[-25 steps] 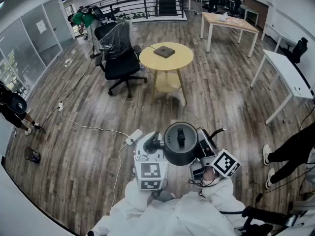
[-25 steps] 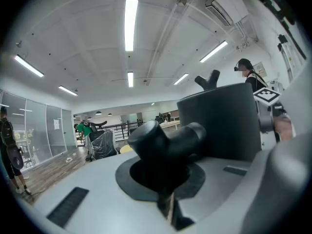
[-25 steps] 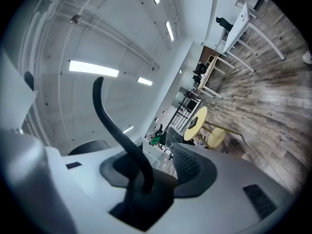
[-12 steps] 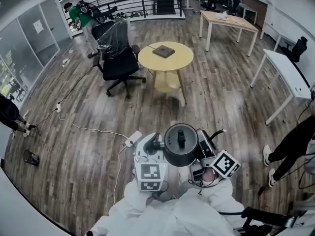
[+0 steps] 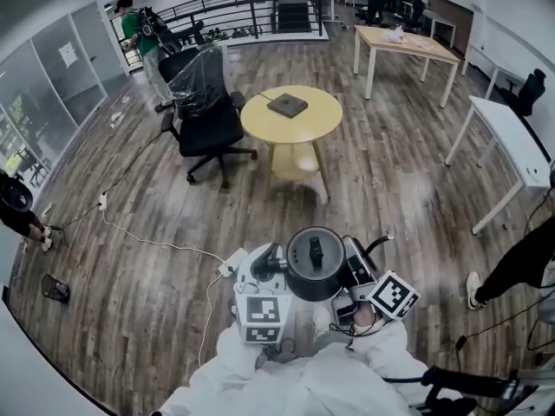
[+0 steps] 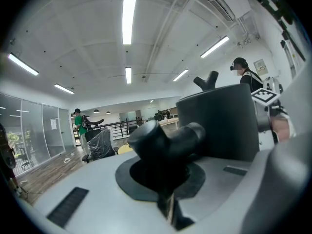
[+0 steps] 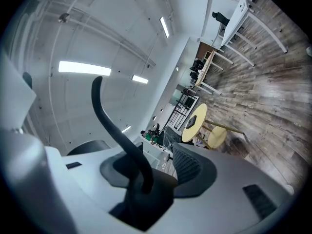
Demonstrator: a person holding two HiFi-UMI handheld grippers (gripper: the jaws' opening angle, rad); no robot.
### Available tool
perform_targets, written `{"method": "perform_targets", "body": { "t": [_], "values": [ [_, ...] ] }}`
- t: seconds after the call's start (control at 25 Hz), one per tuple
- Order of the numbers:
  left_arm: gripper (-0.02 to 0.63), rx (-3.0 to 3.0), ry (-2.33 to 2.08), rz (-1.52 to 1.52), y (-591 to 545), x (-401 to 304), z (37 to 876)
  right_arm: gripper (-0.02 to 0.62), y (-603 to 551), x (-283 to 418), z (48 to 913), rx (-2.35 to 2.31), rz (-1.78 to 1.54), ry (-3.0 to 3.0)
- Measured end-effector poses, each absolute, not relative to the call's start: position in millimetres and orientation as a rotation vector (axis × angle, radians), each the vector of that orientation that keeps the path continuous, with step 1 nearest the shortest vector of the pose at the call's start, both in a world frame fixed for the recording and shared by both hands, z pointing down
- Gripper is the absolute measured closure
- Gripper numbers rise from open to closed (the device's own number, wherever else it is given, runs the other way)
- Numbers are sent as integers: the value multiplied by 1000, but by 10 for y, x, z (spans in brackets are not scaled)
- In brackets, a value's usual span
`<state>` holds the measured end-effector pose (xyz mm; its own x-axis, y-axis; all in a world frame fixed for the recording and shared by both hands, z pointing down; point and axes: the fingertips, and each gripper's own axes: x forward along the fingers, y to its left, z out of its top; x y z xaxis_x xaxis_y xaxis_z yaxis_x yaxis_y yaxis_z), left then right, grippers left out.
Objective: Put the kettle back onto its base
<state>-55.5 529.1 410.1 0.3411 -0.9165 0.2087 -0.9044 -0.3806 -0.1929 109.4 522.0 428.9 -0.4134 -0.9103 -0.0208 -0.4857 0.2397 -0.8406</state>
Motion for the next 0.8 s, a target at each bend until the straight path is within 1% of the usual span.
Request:
{"method": "perform_targets", "body": {
  "t": [0.24,0.8],
  "values": [
    [600,-2536,1757,-456,4691,-378,4128,394,4568,1263,4325,-1260,-1116,2015],
    [600,-2540,1748,-450,3281,192,4140,394,3106,1796,4280,-1222,-1094,2043]
  ]
}}
